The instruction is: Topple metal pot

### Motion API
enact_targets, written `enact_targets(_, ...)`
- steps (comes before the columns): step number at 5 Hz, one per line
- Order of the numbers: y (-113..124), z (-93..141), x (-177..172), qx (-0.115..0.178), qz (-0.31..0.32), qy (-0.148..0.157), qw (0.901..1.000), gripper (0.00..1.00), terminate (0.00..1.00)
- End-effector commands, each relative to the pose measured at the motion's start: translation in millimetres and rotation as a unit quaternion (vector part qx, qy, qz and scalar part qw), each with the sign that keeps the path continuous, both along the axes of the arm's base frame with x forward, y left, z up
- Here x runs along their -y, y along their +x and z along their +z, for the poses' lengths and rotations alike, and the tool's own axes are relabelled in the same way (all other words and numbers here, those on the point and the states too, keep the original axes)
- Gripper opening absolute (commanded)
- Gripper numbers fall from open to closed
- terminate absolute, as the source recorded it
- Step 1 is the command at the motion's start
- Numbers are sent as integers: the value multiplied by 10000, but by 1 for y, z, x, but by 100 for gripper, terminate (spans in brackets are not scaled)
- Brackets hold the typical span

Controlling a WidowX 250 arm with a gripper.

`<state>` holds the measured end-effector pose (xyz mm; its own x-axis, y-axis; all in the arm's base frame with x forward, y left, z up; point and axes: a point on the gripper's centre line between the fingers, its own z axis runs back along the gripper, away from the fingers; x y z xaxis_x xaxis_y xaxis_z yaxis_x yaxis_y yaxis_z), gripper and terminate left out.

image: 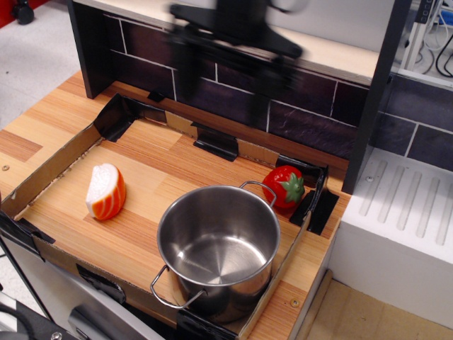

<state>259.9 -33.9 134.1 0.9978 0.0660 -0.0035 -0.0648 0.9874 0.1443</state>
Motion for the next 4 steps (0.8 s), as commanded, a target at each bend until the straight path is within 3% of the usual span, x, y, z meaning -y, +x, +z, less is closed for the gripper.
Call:
enact_targets(1,8,-23,39,827,-414,1012,9906,100,0)
enact_targets(2,14,-45,46,1154,-447,1627,9789,100,0)
enact_targets(4,6,-73,57,1096,-509,1947,9734,100,0)
